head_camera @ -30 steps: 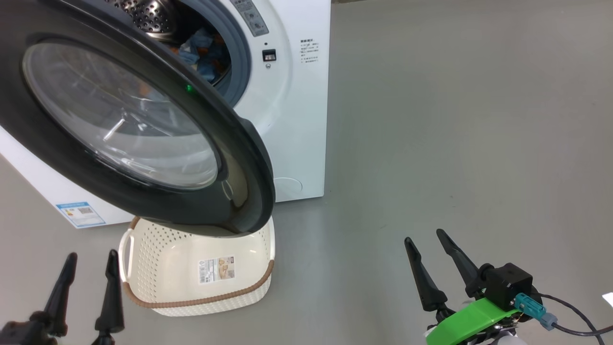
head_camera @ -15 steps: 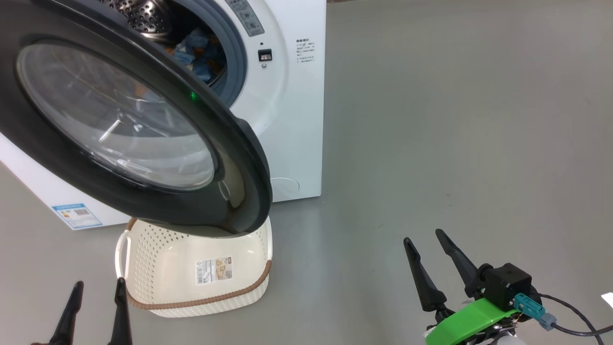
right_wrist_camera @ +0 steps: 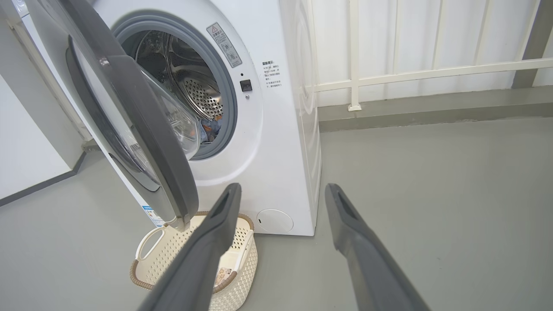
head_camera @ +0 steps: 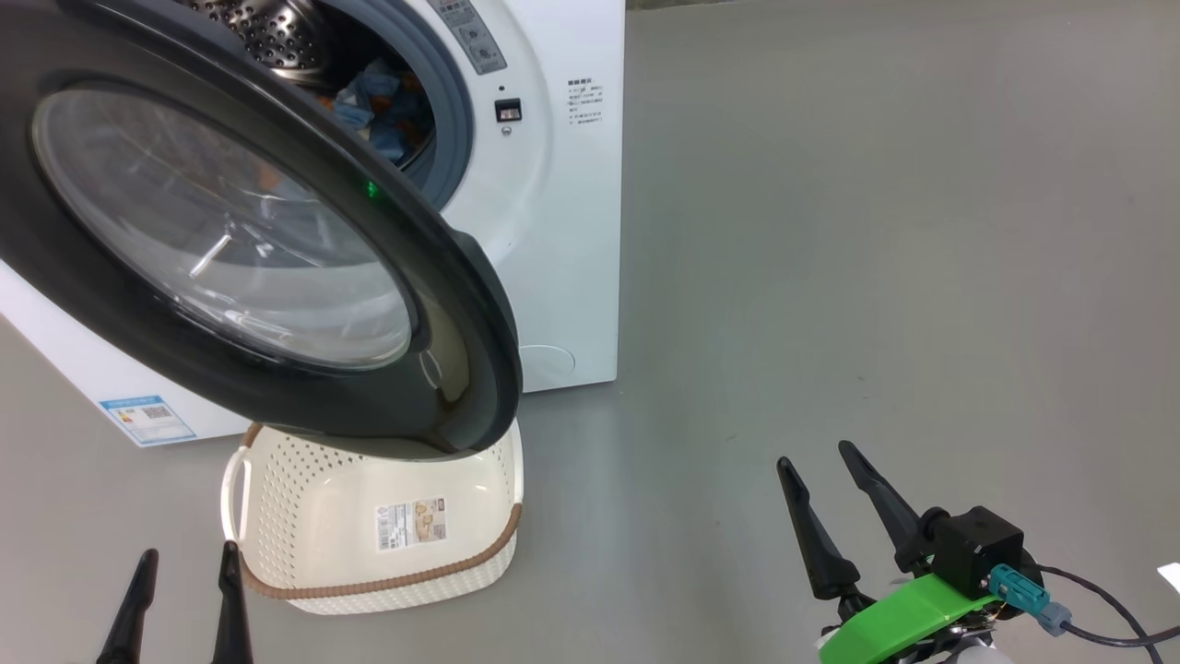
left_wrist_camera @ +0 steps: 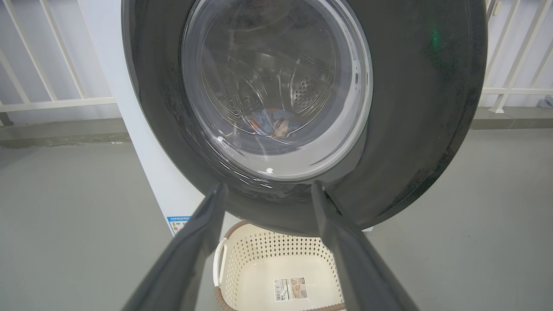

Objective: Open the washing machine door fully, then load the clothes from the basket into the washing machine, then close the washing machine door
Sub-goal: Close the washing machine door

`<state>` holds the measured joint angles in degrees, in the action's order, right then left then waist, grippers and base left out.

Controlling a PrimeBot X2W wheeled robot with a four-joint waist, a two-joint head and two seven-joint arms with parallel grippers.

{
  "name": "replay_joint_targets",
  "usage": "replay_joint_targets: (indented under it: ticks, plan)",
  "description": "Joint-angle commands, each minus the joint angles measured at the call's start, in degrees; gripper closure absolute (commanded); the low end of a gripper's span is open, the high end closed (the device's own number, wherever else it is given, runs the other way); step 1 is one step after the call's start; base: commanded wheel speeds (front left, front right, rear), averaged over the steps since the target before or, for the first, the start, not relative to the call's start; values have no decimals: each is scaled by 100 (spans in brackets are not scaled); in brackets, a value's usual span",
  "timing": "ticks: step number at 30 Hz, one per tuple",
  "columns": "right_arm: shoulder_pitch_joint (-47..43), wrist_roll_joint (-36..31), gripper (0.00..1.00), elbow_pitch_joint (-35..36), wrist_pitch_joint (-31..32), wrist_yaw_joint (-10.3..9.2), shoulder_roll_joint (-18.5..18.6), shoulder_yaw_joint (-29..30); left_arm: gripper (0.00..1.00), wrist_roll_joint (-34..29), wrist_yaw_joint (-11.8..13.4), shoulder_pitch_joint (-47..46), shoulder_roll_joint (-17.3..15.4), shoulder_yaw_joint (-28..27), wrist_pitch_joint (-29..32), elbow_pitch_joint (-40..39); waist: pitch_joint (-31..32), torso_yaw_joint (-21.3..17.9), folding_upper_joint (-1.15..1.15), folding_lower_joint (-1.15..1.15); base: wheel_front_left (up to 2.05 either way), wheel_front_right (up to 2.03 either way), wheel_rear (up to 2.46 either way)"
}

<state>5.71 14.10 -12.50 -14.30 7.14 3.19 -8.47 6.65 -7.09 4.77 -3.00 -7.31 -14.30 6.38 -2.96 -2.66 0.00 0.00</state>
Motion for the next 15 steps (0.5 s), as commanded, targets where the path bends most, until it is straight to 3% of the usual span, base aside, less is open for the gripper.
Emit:
replay_joint_targets:
  ticks: [1, 15]
  plan:
    - [65, -59, 0, 139, -70, 35, -11, -136, 0, -22, -2, -90, -54, -210, -70, -109, 1, 1, 0, 0, 0, 0, 0]
    - [44, -54, 0, 125, -70, 35, -11, -104, 0, -24, -26, -24, -12, -231, -70, -124, 59, 38, 0, 0, 0, 0, 0]
